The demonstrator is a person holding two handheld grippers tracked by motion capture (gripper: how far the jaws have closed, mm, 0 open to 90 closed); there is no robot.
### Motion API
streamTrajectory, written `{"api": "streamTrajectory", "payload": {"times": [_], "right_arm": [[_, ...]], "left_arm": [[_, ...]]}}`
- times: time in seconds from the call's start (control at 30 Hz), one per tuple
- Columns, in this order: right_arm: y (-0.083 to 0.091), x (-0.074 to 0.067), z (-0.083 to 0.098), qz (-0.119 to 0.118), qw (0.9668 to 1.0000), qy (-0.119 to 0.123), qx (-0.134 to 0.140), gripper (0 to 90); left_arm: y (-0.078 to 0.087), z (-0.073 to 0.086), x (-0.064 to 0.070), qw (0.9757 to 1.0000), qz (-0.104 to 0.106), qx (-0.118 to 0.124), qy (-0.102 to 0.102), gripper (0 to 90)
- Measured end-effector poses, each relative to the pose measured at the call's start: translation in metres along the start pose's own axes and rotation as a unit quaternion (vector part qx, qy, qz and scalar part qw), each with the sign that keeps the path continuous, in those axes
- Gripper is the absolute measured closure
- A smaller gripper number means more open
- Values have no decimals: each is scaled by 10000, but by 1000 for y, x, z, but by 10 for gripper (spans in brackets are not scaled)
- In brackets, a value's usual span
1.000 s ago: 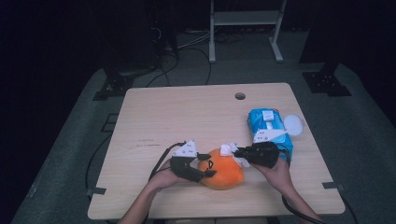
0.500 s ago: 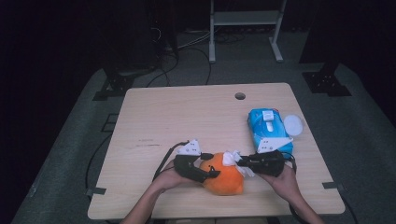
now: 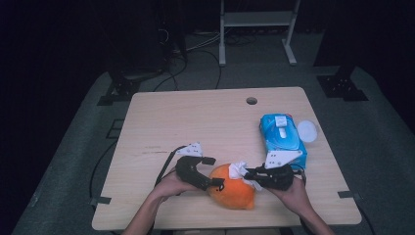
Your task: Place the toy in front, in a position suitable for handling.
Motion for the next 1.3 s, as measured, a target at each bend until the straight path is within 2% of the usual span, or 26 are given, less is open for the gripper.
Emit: {"api": "streamTrajectory", "payload": {"times": [0.07, 0.17, 0.27, 0.33, 0.4, 0.43, 0.5, 0.53, 0.57, 0.67, 0.77, 0.8, 0.83, 0.87, 0.9, 0.97, 1.0, 1.03, 1.07, 1.1, 1.13, 1.2, 1.27, 1.3], "right_arm": [[2, -5, 2, -42, 10000, 67, 9, 831], [5, -11, 4, -106, 9998, 152, 17, 830], [5, -15, 4, -132, 9997, 226, 20, 829], [6, -15, 3, -96, 9997, 240, 11, 829], [8, -14, 1, -88, 9997, 224, 27, 829], [10, -14, -1, -77, 9997, 233, 60, 830], [15, -13, -7, -42, 9996, 226, 153, 830], [17, -13, -11, 8, 9995, 256, 201, 830], [18, -12, -15, 41, 9993, 287, 221, 830], [21, -8, -28, 189, 9985, 373, 352, 831], [22, 4, -38, 308, 9978, 280, 512, 831], [21, 10, -40, 315, 9977, 168, 569, 832], [20, 19, -39, 331, 9977, 38, 593, 832], [18, 24, -37, 338, 9978, -37, 576, 831], [14, 29, -33, 317, 9981, -167, 507, 831], [4, 33, -20, 204, 9987, -342, 328, 832], [0, 32, -16, 100, 9986, -392, 335, 833], [-2, 29, -13, 17, 9984, -415, 388, 833], [-3, 25, -13, -89, 9983, -406, 416, 833], [-3, 25, -13, -89, 9983, -406, 416, 833], [-4, 19, -14, -157, 9988, -267, 377, 834], [-4, 14, -16, -187, 9992, -163, 328, 833], [-4, 12, -16, -144, 9995, -80, 283, 833], [-4, 11, -16, -122, 9996, -63, 262, 833]], "left_arm": [[-5, 4, 3, 9997, 198, -80, 120, 88], [-13, 8, 8, 9979, 492, -270, 311, 79], [-18, 11, 10, 9969, 581, -432, 316, 83], [-15, 8, 11, 9973, 531, -459, 202, 169], [-12, 4, 13, 9985, 413, -355, -4, 296], [-11, 1, 14, 9990, 365, -228, -123, 337], [-5, -9, 14, 9983, 139, 142, -556, 393], [-3, -13, 15, 9970, 24, 237, -732, 408], [1, -20, 15, 9936, -201, 405, -1036, 420], [6, -28, 14, 9850, -630, 600, -1493, 434], [2, -22, 12, 9750, -905, 509, -1964, 437], [-2, -17, 12, 9745, -880, 384, -2028, 436], [-3, -14, 12, 9752, -849, 327, -2017, 432], [-3, -12, 11, 9768, -821, 382, -1942, 425], [-1, -12, 10, 9793, -782, 342, -1833, 408], [3, -10, 7, 9852, -683, 206, -1560, 311], [5, -10, 6, 9878, -604, 220, -1415, 265], [7, -10, 5, 9917, -440, 237, -1184, 219], [7, -10, 5, 9917, -440, 237, -1184, 172], [8, -10, 4, 9941, -339, 218, -1005, 172], [7, -9, 1, 9956, -368, 115, -855, 107], [2, -4, 1, 9971, -227, -25, -723, 91], [-2, 1, 3, 9957, -248, -114, -881, 114], [-2, 2, 4, 9949, -319, -139, -952, 161]]}}
Point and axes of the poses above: each handheld gripper's, and its own axes: y roughly backward along the jaws, z roughly out of its underside, x roughly to its right, the point moved 8 cm from there along -y, roughly forward along the jaws, and after that the axes turned 5 degrees about -y, right-handed, at the moved point
